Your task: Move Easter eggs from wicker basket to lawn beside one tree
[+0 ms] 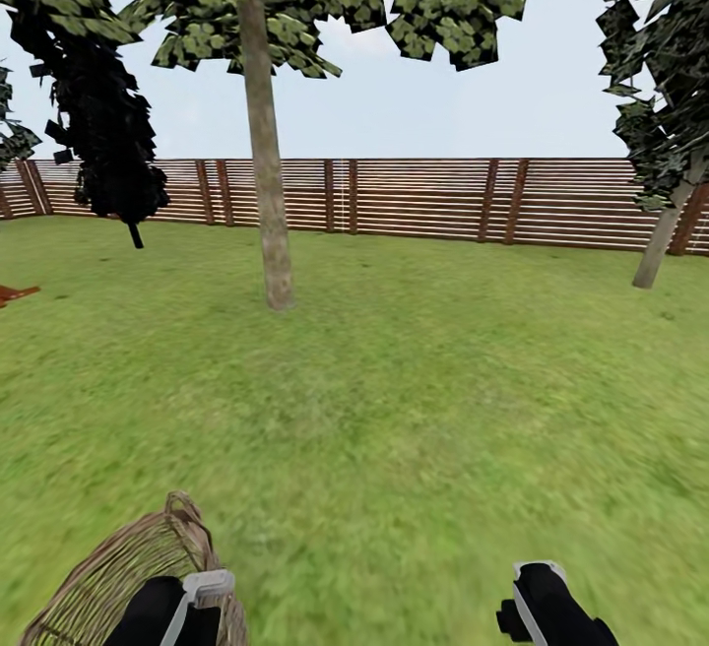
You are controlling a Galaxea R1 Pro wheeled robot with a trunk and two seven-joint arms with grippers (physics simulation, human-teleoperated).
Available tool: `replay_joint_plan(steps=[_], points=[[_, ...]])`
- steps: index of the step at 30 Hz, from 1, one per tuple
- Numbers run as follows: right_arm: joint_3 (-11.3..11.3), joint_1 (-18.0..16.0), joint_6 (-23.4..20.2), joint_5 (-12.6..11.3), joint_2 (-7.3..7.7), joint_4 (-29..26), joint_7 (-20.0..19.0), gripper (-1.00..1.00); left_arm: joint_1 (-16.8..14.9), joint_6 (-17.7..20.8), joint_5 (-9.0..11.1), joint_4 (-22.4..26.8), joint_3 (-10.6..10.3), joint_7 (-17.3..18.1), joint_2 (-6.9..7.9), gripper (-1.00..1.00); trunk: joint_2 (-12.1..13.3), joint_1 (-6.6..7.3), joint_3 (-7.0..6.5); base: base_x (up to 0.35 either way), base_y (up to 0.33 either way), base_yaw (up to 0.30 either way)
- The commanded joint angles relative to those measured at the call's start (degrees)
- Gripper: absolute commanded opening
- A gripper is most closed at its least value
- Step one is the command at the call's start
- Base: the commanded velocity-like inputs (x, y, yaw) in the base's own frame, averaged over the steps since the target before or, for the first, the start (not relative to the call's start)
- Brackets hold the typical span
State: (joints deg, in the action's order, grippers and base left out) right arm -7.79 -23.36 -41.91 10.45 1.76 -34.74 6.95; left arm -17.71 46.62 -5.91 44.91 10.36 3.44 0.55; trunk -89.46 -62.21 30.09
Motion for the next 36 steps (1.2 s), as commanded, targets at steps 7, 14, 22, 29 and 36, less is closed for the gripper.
replay_joint_plan(steps=[7, 14, 22, 29, 36], points=[[-0.1, -0.1, -0.3, 0.4, -0.07, -0.1, -0.2, 1.00, 0.0, 0.2, -1.0, 0.0, 0.1, 0.3, -0.03, -1.00, 0.0, -0.03, 0.06, 0.338, -0.074, 0.000], [-0.1, 0.0, -0.3, 0.4, -0.09, -0.1, -0.2, 1.00, 0.0, 0.2, -1.0, 0.1, 0.1, 0.3, -0.03, -1.00, 0.0, -0.03, 0.06, 0.338, -0.074, 0.000], [0.0, 0.0, -0.3, 0.5, -0.09, -0.1, -0.2, 1.00, 0.0, 0.3, -1.0, 0.0, 0.1, 0.3, -0.03, -1.00, 0.0, -0.03, 0.06, 0.338, -0.074, 0.000], [-0.1, 0.0, -0.3, 0.5, -0.09, -0.1, -0.2, 1.00, 0.0, 0.2, -1.0, -0.1, 0.1, 0.3, -0.03, -1.00, 0.0, -0.03, 0.06, 0.338, -0.074, 0.000], [0.0, 0.0, -0.2, 0.5, -0.16, -0.1, -0.2, 1.00, 0.0, 0.3, -1.0, 0.0, 0.1, 0.4, -0.03, -1.00, 0.0, -0.03, 0.06, 0.338, -0.077, 0.004]])
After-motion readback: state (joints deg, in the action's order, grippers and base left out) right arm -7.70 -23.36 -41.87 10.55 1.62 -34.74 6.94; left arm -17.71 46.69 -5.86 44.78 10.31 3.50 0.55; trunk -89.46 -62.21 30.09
